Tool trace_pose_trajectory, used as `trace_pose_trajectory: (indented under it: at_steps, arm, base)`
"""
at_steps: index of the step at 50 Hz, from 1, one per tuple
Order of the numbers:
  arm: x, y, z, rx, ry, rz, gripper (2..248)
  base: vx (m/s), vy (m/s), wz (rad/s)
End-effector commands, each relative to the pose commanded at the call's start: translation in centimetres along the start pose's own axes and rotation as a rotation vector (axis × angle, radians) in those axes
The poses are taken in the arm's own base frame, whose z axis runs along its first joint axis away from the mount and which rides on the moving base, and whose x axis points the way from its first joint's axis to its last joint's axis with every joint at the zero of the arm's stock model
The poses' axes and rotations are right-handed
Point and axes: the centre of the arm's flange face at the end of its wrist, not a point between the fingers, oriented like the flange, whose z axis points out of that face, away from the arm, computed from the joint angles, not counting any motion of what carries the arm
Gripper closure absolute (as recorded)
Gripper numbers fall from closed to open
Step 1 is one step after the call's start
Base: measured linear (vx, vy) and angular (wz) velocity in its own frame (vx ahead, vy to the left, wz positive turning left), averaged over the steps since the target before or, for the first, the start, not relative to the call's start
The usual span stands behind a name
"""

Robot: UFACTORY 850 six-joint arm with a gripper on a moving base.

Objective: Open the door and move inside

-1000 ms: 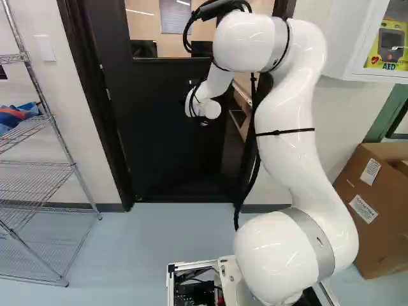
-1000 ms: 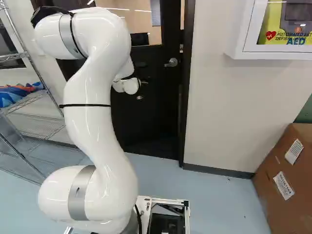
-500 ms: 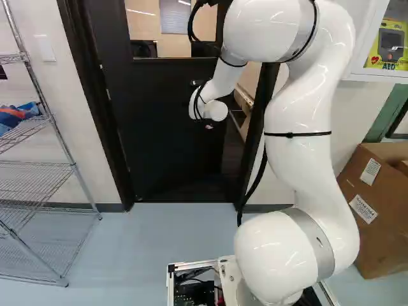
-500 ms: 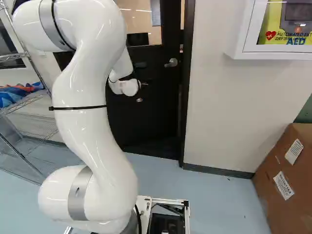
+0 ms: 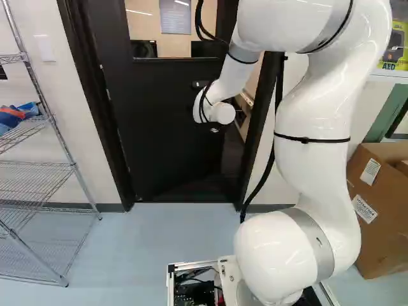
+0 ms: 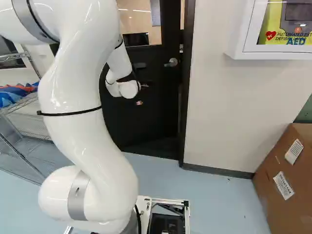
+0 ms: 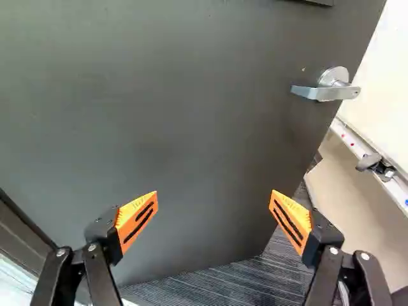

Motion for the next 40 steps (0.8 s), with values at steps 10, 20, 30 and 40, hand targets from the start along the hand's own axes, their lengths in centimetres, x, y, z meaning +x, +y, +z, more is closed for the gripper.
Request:
trace_pose_trajectory:
  at_steps: [10,20,30,40]
  arm:
    - [-0.4,0.2,-2.1,0.004,-0.009,-0.008,3]
    - [-0.7,0.3,-4.2,0.009,-0.017,-0.017,3]
    - [-1.2,0.5,-6.3,0.011,-0.023,-0.024,3]
    - [-1.6,1.0,-8.4,0.000,-0.029,-0.022,3]
  base:
    - [0.000,0.000,0.000]
    - [0.000,0.000,0.000]
    - [0.000,0.000,0.000]
    - [0.000,0.000,0.000]
